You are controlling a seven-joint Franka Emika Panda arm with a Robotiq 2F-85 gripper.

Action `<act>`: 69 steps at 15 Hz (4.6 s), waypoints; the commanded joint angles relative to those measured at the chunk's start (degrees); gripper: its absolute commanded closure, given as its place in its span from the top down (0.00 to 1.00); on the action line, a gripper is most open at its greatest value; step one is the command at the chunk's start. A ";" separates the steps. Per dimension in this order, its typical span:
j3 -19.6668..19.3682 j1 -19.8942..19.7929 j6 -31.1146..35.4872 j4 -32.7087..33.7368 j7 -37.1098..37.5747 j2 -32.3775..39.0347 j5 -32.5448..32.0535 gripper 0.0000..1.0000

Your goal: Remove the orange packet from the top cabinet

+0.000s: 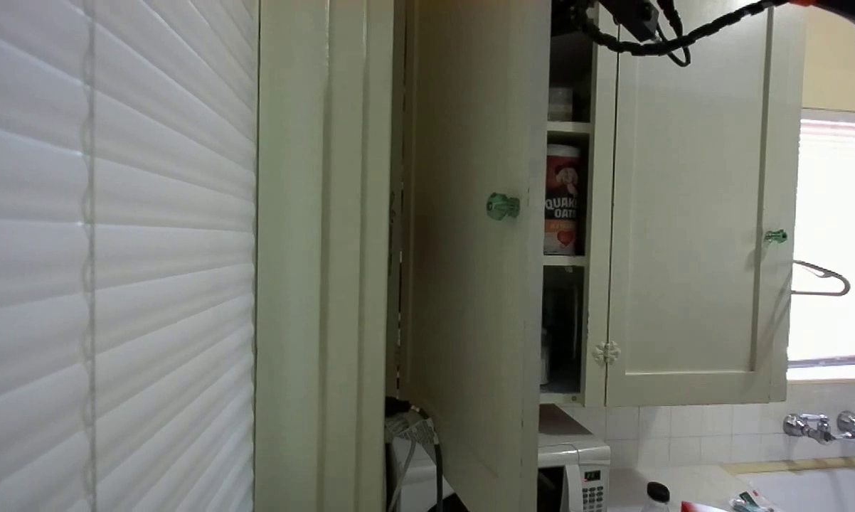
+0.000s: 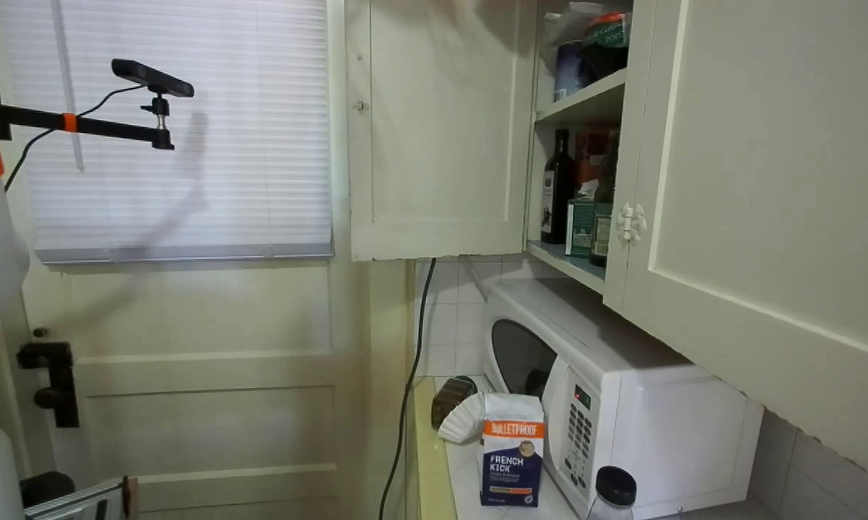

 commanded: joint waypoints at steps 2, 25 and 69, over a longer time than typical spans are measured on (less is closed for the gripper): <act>4.06 -5.85 -7.44 4.47 -5.77 -0.22 11.46 0.00; -3.17 -32.19 -41.12 7.21 -24.80 -3.78 74.20 0.00; -30.99 3.77 1.27 -79.31 -44.06 -41.87 68.28 0.01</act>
